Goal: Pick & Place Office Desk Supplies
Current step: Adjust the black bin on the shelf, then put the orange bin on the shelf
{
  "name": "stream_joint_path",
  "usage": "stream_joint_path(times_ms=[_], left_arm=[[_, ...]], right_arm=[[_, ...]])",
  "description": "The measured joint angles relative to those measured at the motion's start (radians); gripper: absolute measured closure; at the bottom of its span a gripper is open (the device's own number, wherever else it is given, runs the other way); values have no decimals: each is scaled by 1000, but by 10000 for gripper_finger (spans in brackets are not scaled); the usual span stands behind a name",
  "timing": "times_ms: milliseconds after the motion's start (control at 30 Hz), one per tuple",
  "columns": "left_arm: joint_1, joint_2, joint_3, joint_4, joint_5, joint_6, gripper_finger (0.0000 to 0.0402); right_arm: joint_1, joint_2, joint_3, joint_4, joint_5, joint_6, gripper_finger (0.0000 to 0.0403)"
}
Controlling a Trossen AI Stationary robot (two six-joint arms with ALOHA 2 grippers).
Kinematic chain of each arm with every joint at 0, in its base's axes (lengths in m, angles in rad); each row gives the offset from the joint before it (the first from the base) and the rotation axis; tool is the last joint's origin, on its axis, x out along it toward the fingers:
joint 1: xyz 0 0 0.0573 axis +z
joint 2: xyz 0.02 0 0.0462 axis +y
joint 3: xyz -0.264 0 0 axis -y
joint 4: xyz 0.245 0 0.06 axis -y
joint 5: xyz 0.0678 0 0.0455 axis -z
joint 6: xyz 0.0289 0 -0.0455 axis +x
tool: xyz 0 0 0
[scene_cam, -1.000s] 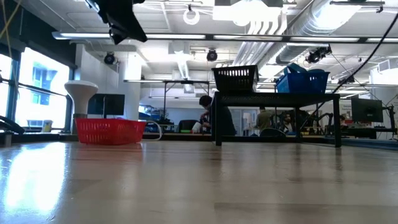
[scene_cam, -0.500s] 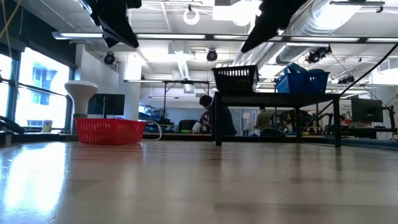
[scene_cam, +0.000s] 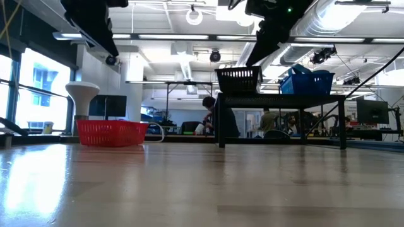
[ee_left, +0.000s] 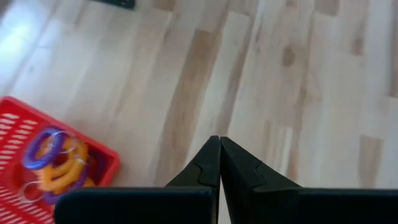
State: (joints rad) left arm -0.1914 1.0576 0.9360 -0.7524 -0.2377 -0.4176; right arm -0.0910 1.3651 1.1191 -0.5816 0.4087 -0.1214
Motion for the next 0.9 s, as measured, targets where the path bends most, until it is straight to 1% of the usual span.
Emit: stream_joint_path(times_ms=[67,167,400,600,767,900], left_arm=[[-23,0,-8,-2,-47,-8,401],[-46,0,-20,13,-84,-25,401],[-50,1,-27,16,-84,-48,401],[-50,1,-27,17,-85,4,401],[-50,1,-28,17,-85,25,401],[-50,1,-29,16,-85,25,401]], right_arm=[[-15,0,0,1,-15,-5,191],[-38,0,0,-2,-46,-15,191],[-109,0,0,-19,-98,-70,191],[-164,0,0,-31,-99,-71,191],[-183,0,0,-33,-101,-88,191],[-185,0,0,-35,-170,-176,198]])
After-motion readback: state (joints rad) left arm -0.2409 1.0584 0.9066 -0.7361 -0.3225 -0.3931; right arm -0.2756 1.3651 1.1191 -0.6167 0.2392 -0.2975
